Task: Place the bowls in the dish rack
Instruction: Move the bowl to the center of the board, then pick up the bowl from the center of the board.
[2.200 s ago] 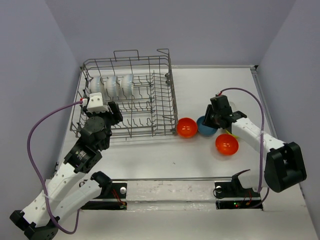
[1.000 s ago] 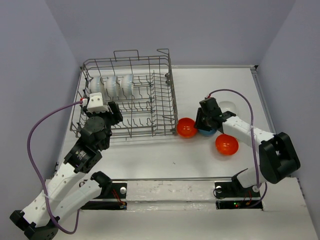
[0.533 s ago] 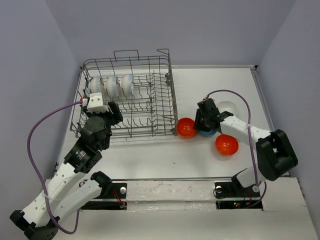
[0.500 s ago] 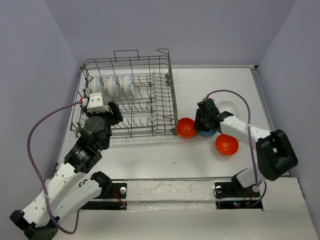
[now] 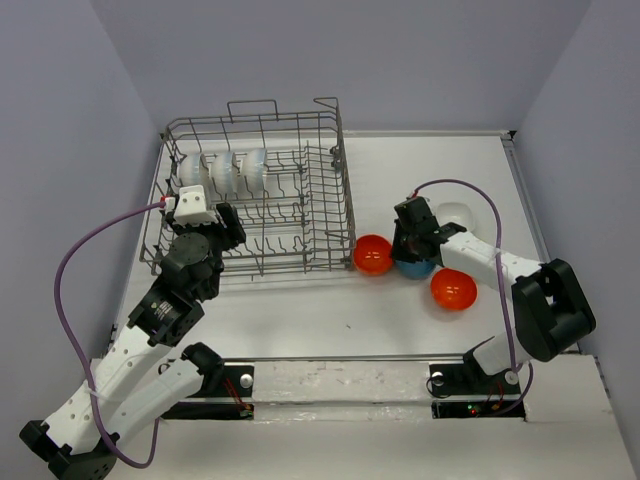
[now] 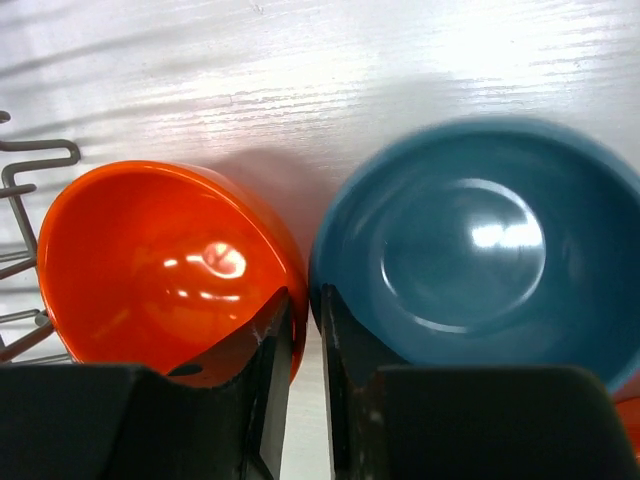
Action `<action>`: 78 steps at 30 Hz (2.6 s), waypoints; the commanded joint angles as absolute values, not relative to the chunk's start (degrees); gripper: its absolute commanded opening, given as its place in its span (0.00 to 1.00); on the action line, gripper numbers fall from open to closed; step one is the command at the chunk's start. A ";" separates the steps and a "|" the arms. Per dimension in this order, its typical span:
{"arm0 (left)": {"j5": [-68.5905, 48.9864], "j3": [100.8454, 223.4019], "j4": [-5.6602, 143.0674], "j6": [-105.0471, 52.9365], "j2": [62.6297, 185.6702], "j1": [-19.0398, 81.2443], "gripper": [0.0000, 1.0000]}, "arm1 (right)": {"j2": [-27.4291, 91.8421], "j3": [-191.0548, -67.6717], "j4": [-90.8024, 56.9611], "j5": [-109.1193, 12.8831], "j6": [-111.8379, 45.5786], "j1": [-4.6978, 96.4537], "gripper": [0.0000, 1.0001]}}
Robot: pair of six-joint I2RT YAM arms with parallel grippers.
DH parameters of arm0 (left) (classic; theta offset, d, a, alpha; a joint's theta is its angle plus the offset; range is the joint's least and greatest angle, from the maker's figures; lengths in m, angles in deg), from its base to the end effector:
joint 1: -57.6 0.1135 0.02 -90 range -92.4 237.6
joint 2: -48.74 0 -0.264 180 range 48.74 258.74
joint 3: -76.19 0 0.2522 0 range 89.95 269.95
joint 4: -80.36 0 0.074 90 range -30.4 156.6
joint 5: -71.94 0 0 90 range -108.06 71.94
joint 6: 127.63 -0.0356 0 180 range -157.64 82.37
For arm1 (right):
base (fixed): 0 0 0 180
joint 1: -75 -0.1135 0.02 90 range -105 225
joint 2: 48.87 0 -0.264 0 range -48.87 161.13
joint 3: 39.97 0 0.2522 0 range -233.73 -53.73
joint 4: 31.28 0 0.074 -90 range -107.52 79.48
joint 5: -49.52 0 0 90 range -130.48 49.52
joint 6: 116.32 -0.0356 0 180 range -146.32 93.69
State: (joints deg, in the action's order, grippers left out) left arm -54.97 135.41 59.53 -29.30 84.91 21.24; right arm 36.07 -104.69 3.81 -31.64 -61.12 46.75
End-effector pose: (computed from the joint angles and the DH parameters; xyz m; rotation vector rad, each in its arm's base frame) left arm 0.1265 -0.0666 0.3720 -0.1375 1.5350 -0.1260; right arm 0.2629 0.1351 0.1995 0.2060 2.5289 0.2471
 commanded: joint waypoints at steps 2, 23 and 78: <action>-55.68 134.78 62.38 -29.81 84.52 21.13 0.72 | 35.32 -106.73 1.47 -30.90 -61.74 46.00 0.18; -55.42 134.69 62.47 -29.81 84.78 21.13 0.72 | 32.07 -106.55 3.58 -28.17 -61.38 46.00 0.11; -54.27 134.87 62.29 -29.81 83.99 20.95 0.72 | 30.76 -113.07 12.98 -6.29 -61.65 47.06 0.47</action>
State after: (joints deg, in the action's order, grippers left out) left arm -54.07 135.41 59.53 -29.62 84.84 21.22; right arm 34.15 -116.36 9.75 -10.98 -60.69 46.54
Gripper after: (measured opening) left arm 0.713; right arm 0.472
